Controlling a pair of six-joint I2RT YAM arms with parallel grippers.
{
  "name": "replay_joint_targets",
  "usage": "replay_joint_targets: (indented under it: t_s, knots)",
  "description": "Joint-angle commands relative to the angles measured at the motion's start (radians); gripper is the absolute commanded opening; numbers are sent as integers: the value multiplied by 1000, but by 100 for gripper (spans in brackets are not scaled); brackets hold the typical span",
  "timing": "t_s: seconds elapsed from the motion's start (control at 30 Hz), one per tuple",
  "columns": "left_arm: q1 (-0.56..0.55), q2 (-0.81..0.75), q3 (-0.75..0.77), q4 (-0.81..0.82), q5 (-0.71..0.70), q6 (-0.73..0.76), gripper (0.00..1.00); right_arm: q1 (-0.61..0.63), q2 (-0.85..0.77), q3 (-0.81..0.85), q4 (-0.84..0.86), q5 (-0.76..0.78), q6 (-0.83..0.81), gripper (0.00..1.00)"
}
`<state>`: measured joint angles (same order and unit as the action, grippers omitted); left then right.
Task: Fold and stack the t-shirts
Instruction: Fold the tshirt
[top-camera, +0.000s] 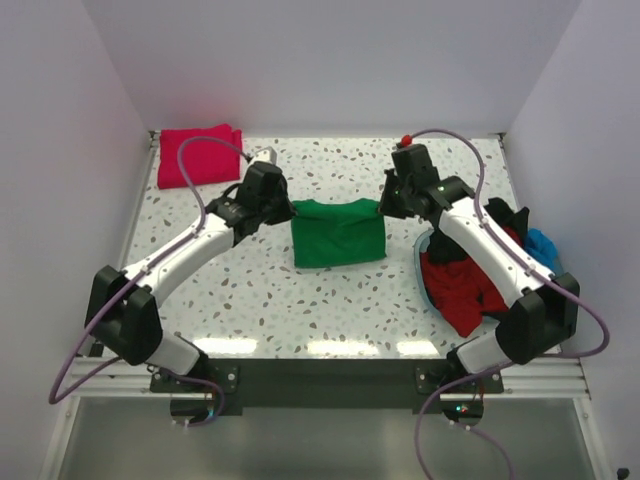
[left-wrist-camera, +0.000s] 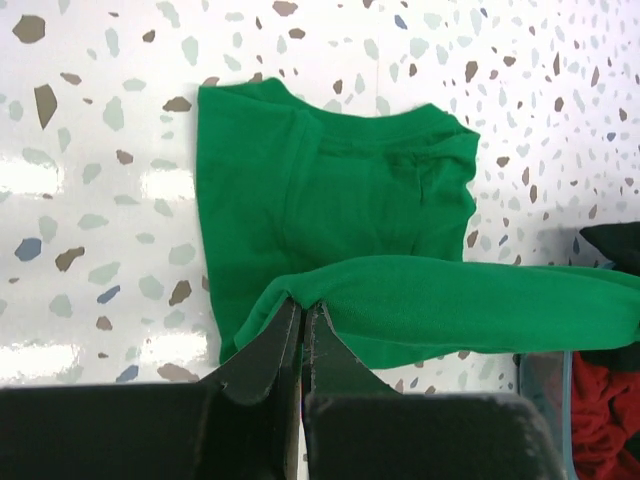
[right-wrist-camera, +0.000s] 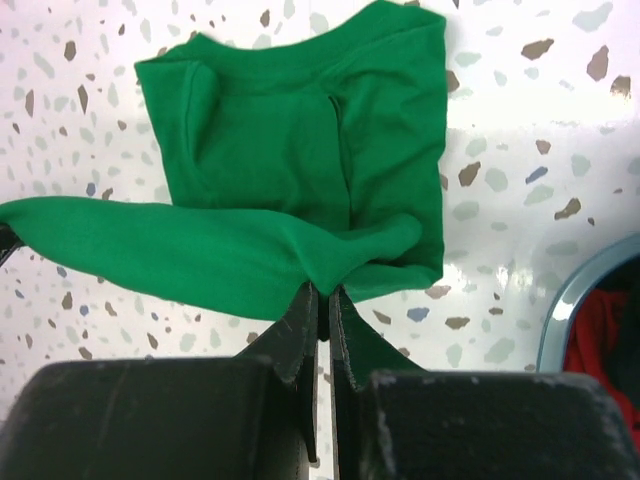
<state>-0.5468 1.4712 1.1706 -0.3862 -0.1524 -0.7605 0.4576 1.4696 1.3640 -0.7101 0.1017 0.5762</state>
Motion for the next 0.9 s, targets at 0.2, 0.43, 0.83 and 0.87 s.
replay_joint_targets:
  t_s: [0.2,0.43,0.83,0.87]
  knots:
    - [73,176,132,83,8,46,0,-77,155,115,84,-91,-55,0]
    - [88,365,263,112,-55,44,0,-100,365,231,142,-142,-98,0]
    - [119,534,390,67,-50,4,100,-131,537,351,160,-112,-58,86]
    - [119,502,380,72,-50,9,100,-131,526,359,156,-114,-59,94]
